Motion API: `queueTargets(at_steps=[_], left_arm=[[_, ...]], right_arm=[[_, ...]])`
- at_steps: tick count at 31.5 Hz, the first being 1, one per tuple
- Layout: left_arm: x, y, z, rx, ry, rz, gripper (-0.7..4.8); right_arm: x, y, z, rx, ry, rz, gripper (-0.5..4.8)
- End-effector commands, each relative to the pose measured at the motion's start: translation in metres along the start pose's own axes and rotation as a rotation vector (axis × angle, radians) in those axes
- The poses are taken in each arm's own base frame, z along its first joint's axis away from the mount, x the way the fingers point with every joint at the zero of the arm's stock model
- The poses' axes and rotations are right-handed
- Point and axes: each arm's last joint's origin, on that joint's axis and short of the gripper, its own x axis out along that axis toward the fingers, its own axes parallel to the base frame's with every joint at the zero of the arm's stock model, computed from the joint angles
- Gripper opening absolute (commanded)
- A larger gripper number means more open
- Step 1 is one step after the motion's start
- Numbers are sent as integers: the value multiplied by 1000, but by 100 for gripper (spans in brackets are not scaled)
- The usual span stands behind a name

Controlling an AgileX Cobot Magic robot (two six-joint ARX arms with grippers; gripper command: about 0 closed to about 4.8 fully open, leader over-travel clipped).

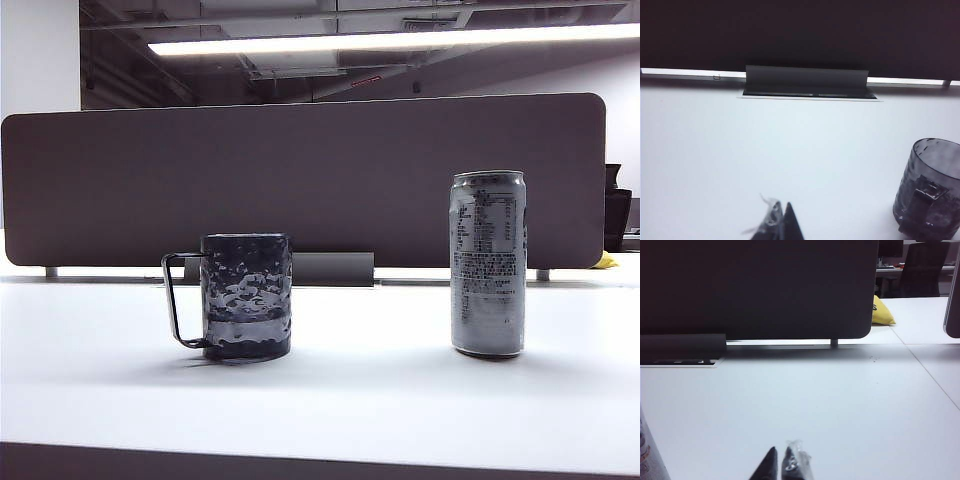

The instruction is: Pick up the metal can, pour some water into the cup, then place the can back on the table.

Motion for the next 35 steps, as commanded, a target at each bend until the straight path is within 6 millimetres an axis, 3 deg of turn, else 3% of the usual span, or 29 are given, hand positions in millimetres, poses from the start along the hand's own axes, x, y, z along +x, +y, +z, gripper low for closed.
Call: queueTargets(at_steps=[1, 26, 30, 35], left_arm=[[0, 0, 2, 3, -13, -4, -5], [0, 0, 1, 3, -12, -3, -5], [0, 3, 2, -1, -18, 121, -5], [0, 4, 2, -1, -18, 131, -5]], right_arm=[[0, 0, 1, 1, -16, 5, 23], [0, 0, 1, 0, -15, 4, 23], [0, 0, 1, 0, -15, 4, 23], [0, 0, 1, 0, -15, 5, 23]])
